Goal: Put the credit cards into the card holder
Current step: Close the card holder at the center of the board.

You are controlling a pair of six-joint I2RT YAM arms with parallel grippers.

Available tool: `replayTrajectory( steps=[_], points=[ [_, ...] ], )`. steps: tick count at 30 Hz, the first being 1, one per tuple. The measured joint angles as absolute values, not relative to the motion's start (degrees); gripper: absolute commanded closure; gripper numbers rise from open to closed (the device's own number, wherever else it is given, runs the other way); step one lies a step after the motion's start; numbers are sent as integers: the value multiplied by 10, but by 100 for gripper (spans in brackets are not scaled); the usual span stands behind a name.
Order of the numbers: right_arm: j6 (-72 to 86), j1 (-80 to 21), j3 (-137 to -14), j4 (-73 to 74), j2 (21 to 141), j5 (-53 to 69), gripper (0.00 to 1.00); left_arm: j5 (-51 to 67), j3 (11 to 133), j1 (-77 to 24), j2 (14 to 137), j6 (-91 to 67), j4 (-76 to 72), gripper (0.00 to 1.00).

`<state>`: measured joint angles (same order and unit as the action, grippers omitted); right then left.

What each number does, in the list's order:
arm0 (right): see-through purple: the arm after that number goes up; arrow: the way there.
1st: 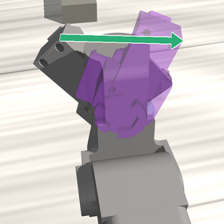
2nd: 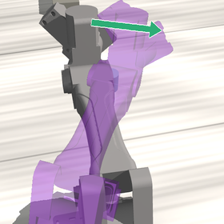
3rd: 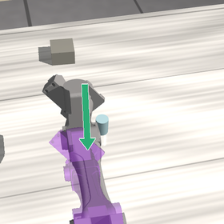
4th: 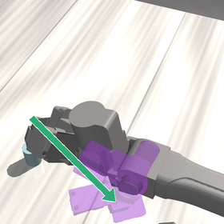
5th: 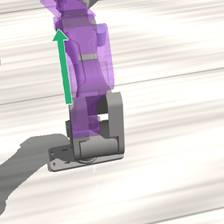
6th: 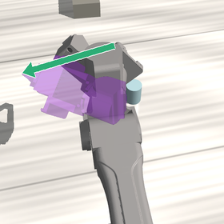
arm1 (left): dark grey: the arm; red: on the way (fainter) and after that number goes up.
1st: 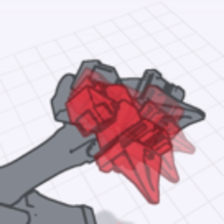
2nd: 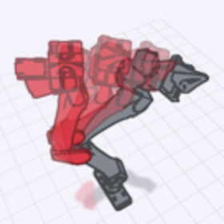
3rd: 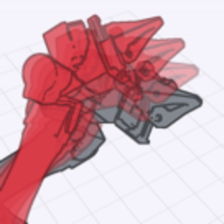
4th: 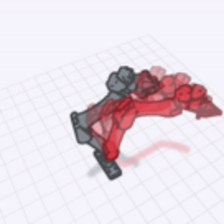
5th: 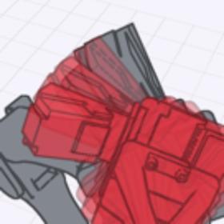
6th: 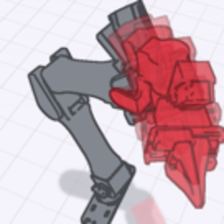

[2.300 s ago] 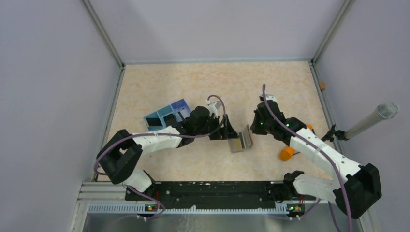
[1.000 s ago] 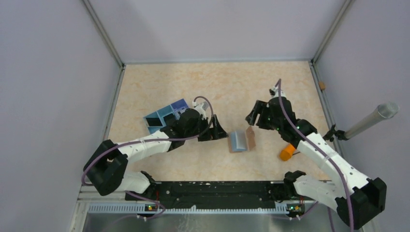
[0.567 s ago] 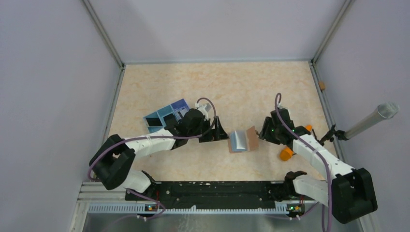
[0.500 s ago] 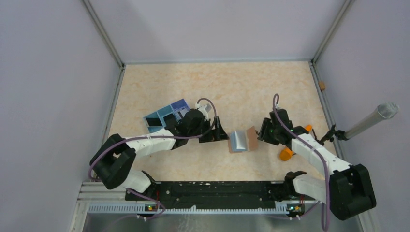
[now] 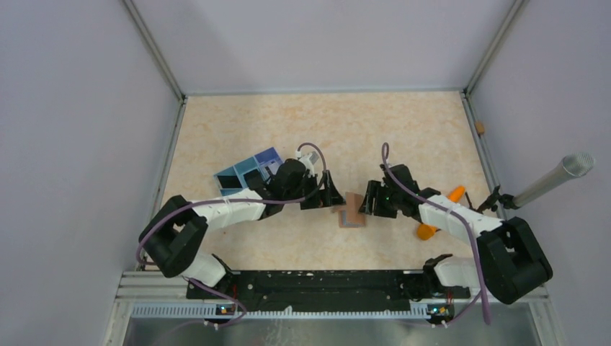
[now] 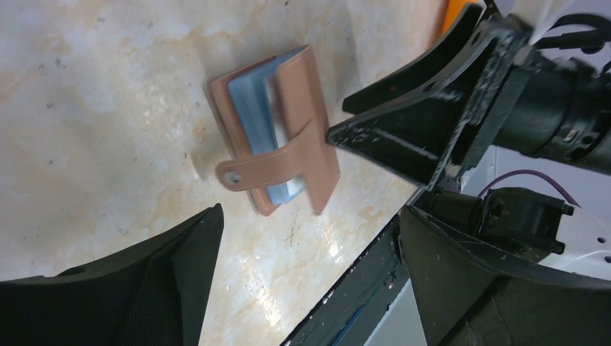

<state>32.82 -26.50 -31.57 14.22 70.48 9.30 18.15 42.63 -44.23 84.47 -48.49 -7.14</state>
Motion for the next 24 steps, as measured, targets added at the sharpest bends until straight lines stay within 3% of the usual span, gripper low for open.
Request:
replayTrajectory(
  steps=[9, 24],
  points=[
    [343, -285, -320, 99, 752, 102, 45, 179, 484, -442, 938, -460, -76, 5],
    [389, -285, -291, 32, 754, 125, 48, 168, 542, -464, 1028, -394, -58, 38]
  ],
)
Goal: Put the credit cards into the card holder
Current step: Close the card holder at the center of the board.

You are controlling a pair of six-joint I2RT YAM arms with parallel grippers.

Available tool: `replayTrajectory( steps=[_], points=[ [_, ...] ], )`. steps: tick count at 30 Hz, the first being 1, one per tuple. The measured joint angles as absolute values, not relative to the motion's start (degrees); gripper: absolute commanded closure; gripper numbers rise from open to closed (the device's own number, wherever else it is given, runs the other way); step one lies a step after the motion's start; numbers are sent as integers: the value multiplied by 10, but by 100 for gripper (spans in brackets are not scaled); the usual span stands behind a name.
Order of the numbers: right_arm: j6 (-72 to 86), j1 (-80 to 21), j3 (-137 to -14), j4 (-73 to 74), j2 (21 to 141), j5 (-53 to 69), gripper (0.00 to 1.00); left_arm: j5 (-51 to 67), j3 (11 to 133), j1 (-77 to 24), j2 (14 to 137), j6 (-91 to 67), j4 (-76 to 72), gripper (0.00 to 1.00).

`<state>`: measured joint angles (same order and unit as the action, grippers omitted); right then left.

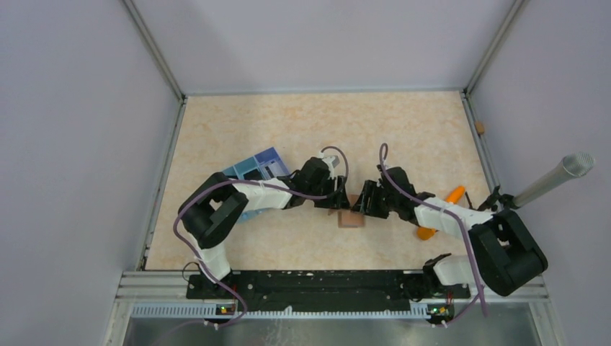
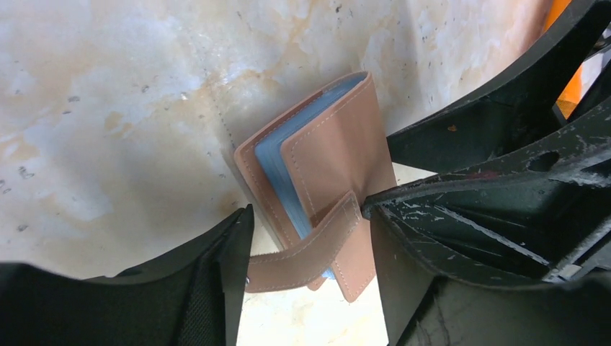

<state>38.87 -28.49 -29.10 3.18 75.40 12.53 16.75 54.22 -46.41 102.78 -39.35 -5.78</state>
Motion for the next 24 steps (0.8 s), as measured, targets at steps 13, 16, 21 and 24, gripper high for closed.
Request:
replayTrajectory(
  steps=[13, 16, 21, 24],
  points=[
    [473, -285, -196, 13, 643, 132, 52, 142, 552, -493, 1045, -383, -50, 70],
    [492, -285, -179, 2, 626, 133, 53, 143, 550, -495, 1045, -391, -53, 72],
    [518, -285, -156, -44, 624, 150, 58, 142, 544, -496, 1045, -402, -66, 73],
    [534, -285, -137, -81, 633, 165, 67, 141, 539, -496, 1045, -409, -75, 75]
  ],
)
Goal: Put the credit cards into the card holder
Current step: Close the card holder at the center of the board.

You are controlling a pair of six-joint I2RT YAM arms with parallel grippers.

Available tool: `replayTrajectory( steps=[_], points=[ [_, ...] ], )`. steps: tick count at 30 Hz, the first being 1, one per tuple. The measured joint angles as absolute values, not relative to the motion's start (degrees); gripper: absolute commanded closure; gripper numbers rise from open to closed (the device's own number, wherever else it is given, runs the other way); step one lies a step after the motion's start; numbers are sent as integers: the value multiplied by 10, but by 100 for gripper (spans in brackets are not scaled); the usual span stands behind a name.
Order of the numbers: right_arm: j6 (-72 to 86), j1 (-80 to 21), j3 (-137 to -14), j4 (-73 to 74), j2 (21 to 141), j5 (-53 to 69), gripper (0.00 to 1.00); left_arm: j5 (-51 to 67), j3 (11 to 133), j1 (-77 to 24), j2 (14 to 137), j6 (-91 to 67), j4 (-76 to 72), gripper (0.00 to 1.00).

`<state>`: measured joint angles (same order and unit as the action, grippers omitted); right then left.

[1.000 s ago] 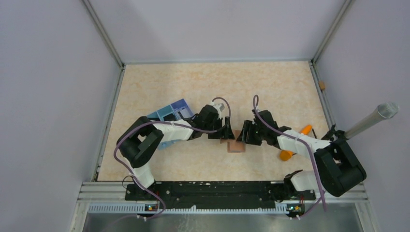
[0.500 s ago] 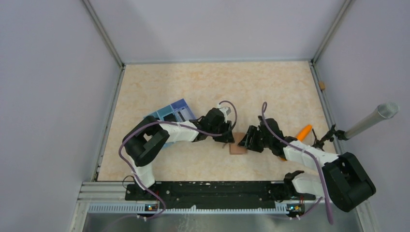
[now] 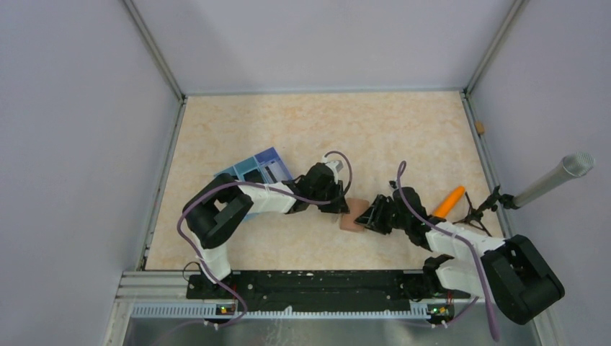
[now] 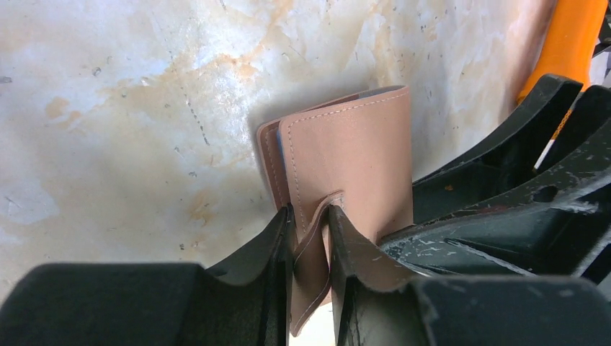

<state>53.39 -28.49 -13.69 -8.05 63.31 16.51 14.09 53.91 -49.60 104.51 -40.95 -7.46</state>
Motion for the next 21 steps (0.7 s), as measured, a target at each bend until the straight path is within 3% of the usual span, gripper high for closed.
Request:
replayTrajectory(
  steps=[4, 6, 13, 16, 21],
  points=[
    [546, -285, -127, -102, 640, 173, 89, 139, 530, -496, 1043, -424, -88, 76],
    [549, -285, -127, -110, 639, 177, 99, 135, 521, -496, 1038, -433, -96, 69],
    [523, -288, -152, -73, 599, 173, 100, 100, 525, -496, 1005, -443, -45, 25],
    [485, -288, -201, -25, 577, 151, 100, 68, 552, -501, 965, -432, 31, 17],
    [408, -289, -300, 40, 544, 116, 100, 32, 632, -502, 901, -420, 100, 14]
  ],
)
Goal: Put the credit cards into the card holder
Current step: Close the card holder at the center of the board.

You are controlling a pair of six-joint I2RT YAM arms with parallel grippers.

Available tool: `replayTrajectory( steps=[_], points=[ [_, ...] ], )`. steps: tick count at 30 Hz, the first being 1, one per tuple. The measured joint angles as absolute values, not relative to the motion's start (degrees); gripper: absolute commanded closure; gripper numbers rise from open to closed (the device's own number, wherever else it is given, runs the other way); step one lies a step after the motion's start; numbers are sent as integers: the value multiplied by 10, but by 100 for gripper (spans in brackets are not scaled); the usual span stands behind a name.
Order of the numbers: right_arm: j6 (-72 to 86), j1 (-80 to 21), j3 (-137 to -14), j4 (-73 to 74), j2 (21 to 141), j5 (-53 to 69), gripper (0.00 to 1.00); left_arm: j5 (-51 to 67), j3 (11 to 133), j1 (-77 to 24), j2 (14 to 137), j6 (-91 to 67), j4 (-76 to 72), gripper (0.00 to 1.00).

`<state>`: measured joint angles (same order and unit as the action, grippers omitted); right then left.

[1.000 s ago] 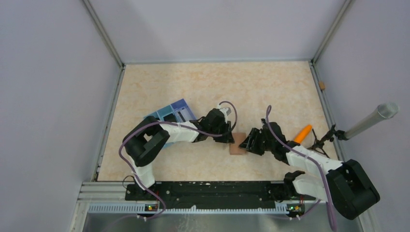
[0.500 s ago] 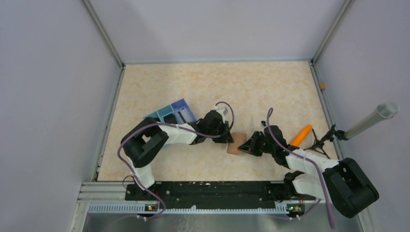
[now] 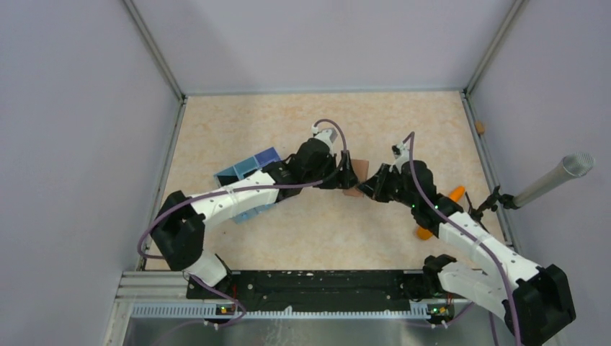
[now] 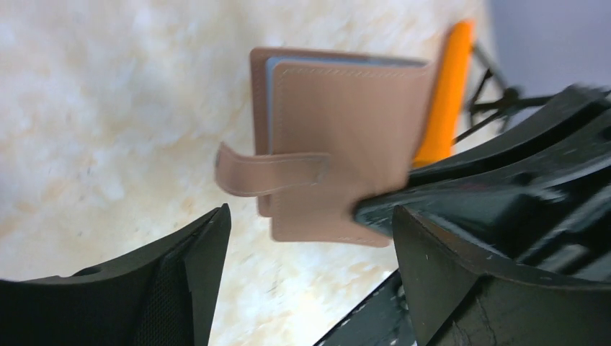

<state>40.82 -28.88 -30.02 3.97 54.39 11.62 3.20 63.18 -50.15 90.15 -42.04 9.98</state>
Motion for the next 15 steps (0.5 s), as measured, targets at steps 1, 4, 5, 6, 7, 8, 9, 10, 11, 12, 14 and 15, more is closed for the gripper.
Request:
replayTrajectory(
  steps=[1, 4, 5, 6, 7, 8, 9, 10, 11, 12, 14, 15],
  points=[
    [393, -291, -316, 49, 537, 107, 100, 30, 649, -501, 895, -421, 103, 14],
    [356, -305, -347, 73, 524, 74, 100, 24, 678, -502, 876, -435, 92, 13],
    [345, -311, -353, 80, 521, 62, 100, 20, 678, -502, 868, -440, 86, 13],
    [334, -320, -359, 89, 520, 46, 100, 15, 678, -502, 862, -446, 82, 13],
    [328, -327, -362, 94, 519, 34, 100, 8, 678, -502, 859, -452, 77, 12],
    [316, -340, -366, 105, 519, 15, 100, 1, 678, -503, 858, -456, 70, 12],
    [310, -348, -366, 109, 519, 4, 100, -4, 678, -503, 858, -461, 66, 11],
    [303, -360, -366, 116, 519, -13, 100, -11, 678, -503, 858, -465, 64, 10],
    [296, -372, -366, 124, 519, -30, 100, -15, 678, -503, 858, -469, 64, 9],
    [292, -383, -366, 130, 519, -44, 100, -18, 678, -502, 858, -472, 62, 9],
    [281, -413, -366, 138, 519, -81, 100, -18, 678, -502, 860, -479, 53, 8],
    [277, -427, -366, 142, 520, -97, 100, -18, 678, -502, 861, -482, 48, 7]
  ],
)
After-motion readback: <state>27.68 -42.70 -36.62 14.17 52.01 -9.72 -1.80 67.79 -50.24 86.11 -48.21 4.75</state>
